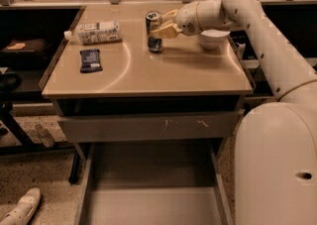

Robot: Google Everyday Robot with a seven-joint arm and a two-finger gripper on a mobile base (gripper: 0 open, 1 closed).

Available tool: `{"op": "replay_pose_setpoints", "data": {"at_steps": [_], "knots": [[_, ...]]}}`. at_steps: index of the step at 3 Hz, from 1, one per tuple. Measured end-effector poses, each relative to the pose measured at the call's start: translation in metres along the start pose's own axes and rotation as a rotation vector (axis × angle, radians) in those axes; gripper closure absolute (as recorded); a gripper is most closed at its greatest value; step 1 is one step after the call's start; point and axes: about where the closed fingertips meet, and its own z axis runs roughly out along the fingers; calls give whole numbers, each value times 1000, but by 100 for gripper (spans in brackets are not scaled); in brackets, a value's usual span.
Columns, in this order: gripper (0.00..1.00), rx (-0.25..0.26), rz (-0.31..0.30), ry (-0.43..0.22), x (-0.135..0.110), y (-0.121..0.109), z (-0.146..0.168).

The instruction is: Place redbull can into middle drawer

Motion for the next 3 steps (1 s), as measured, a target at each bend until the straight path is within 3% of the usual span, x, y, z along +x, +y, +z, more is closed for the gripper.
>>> {"op": "replay_pose_setpoints", "data": {"at_steps": [1, 3], "knots": [[100, -1, -1, 0, -1, 0, 0], [100, -43, -43, -19, -27, 36, -38]]}}
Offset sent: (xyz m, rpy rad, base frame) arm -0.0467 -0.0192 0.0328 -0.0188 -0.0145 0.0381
